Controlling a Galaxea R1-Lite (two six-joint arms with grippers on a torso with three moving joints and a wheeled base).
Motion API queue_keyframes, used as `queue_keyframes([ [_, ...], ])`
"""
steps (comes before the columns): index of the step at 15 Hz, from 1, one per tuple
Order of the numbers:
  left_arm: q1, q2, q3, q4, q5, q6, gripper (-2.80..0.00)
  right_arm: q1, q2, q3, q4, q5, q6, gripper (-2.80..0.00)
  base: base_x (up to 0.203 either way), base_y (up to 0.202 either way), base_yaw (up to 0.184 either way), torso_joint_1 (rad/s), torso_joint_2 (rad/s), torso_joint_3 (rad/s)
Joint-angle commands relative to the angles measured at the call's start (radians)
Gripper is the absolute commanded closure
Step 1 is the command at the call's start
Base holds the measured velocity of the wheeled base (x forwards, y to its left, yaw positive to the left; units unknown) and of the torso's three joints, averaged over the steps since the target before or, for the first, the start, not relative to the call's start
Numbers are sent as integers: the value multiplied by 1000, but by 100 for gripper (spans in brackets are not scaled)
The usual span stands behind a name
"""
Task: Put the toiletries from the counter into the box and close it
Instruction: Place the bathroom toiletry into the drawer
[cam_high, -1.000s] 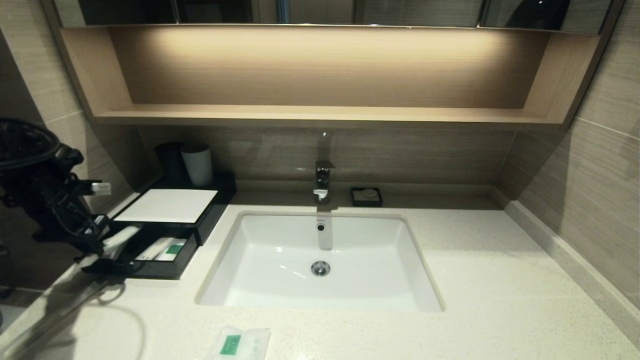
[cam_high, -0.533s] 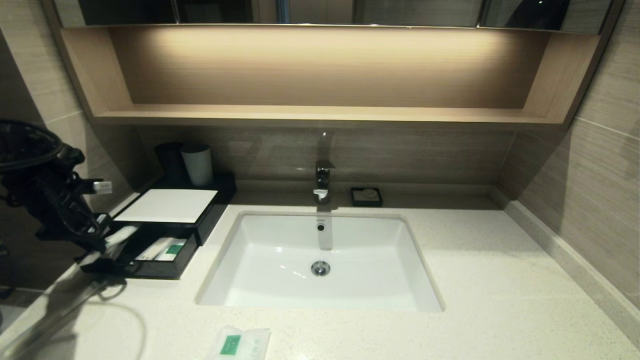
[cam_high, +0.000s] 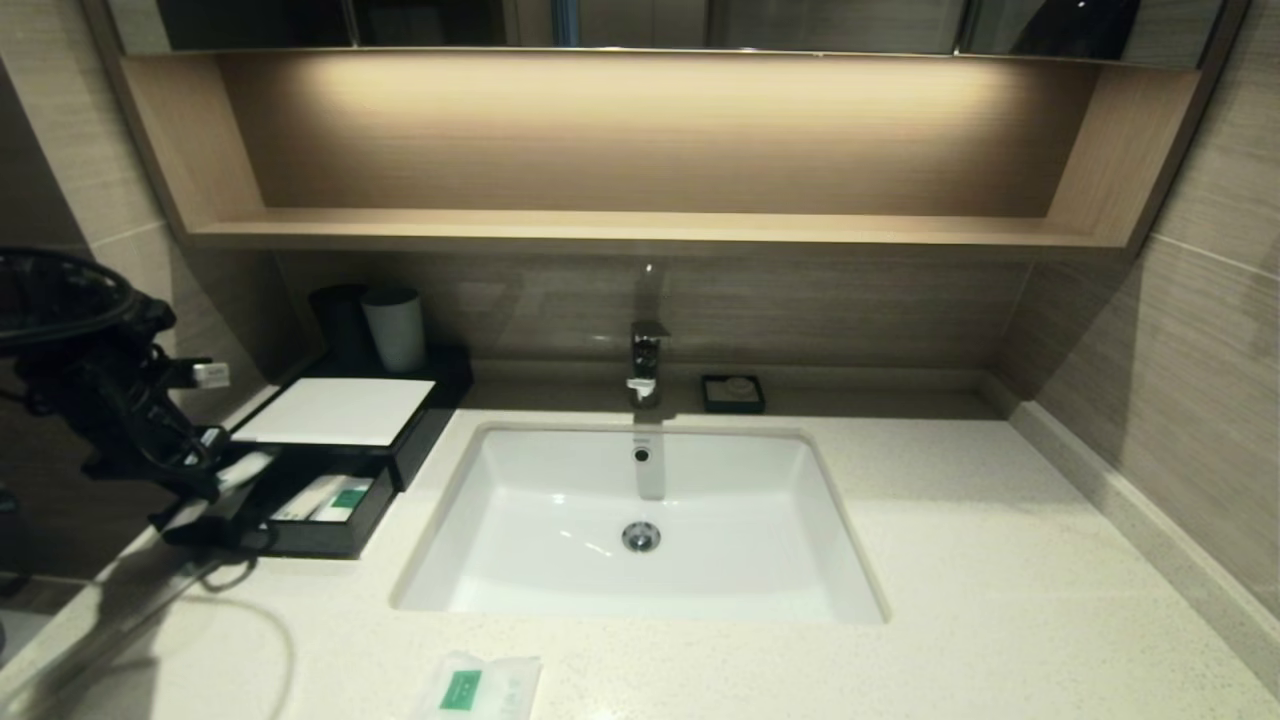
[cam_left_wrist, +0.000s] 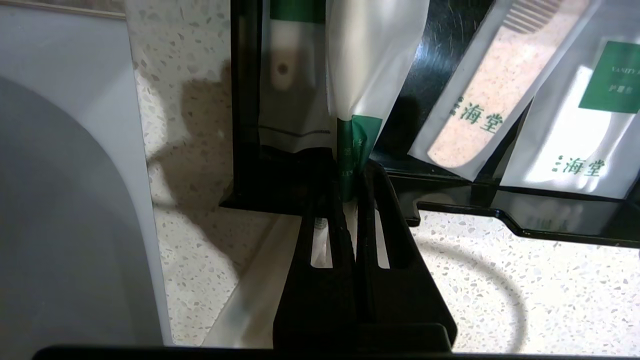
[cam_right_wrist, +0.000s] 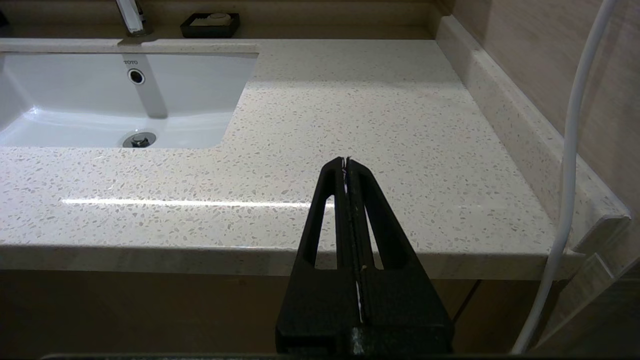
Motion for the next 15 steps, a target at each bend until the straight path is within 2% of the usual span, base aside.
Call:
queue_keyframes([
  [1, 1, 9, 0, -8, 0, 2, 0, 0, 0, 2, 0, 0, 0, 0, 0, 0, 0, 0, 0, 0],
  [15, -15, 16, 0, -66, -9, 2, 0, 0, 0, 2, 0, 0, 0, 0, 0, 0, 0, 0, 0, 0],
])
